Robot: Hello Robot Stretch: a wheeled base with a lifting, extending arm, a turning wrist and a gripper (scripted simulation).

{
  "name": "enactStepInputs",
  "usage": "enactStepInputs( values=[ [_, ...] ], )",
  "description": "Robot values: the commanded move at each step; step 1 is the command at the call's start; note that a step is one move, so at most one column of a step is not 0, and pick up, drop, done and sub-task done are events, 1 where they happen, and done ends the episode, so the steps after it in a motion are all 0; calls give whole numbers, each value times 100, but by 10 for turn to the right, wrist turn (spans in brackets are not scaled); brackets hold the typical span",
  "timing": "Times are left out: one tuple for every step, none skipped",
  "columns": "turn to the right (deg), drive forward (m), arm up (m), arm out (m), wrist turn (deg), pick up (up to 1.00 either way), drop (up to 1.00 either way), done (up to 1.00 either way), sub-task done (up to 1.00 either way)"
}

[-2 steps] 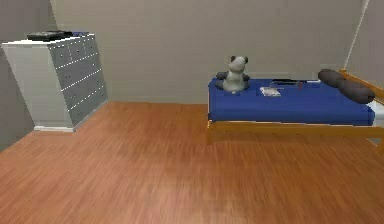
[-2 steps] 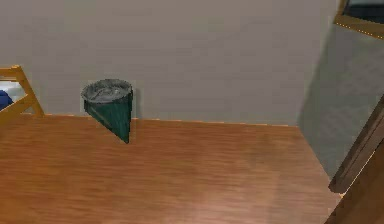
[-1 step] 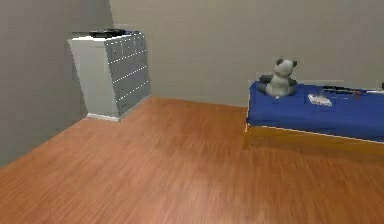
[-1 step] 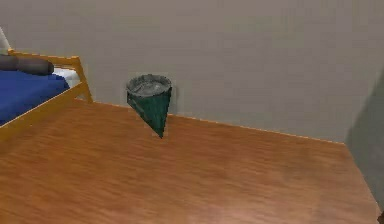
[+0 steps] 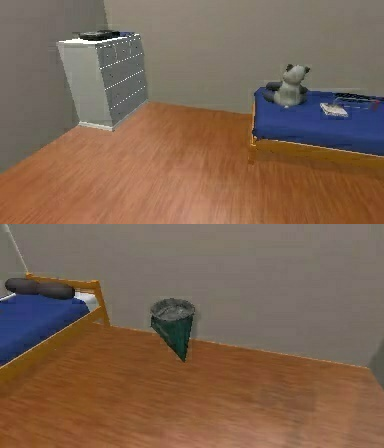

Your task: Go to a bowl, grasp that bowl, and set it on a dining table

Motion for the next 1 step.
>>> enactStepInputs(
  values=[
    [450, 0, 0, 0, 0, 0, 0, 0, 0]
  ],
)
